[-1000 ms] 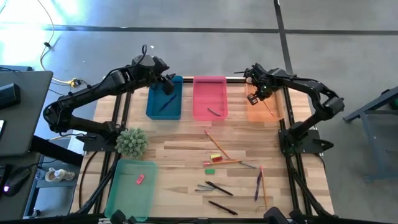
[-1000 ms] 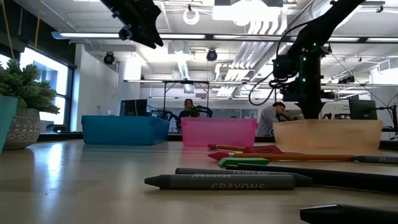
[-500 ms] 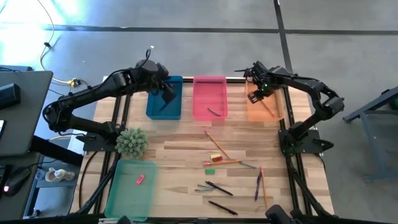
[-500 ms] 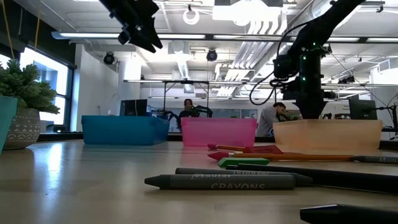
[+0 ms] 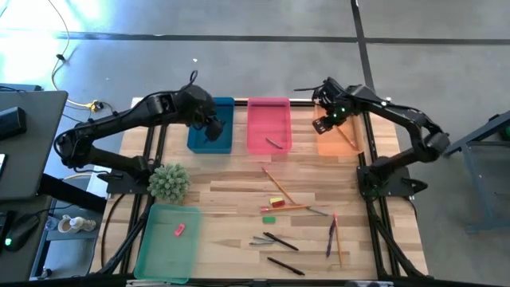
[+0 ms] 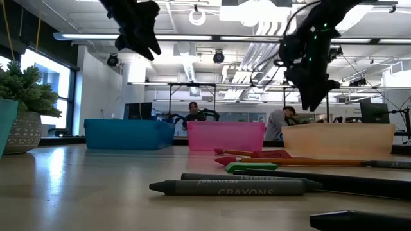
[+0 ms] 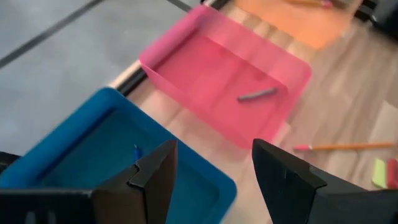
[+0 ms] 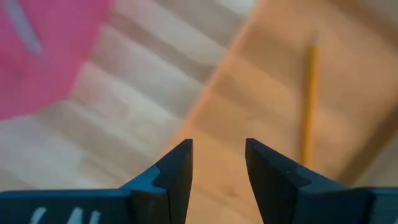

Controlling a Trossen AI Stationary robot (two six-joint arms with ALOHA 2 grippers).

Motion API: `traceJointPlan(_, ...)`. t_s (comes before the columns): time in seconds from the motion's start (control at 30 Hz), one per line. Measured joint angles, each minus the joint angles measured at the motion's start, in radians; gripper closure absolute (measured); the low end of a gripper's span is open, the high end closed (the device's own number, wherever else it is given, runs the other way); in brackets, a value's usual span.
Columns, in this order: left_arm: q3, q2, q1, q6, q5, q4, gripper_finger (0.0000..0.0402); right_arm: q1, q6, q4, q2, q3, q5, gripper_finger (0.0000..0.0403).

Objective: Sort crayons/erasers/pens/pencils in bins
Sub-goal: Put the violet pen into the blue bin

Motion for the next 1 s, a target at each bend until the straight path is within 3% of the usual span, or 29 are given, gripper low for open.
traceJointPlan(0.3,0.0,0.0,-0.096,-0.003,0.028,-0.104,0.0204,0.237,0.373,-0.056,-0.132,-0.005,0.001,0.0265)
traceJointPlan(0.57,0.0,0.0,-0.22,-0.012,0.041,-0.212,0.0204,0.564,0.71,-0.111,-0.146,-0.006,0.003,0.0265)
traceJointPlan(1.0,-0.001,0.0,-0.338,-0.026,0.041,-0.222,0.0204,1.054,1.272,-0.105,-0.142,-0.006,0.143,0.0265)
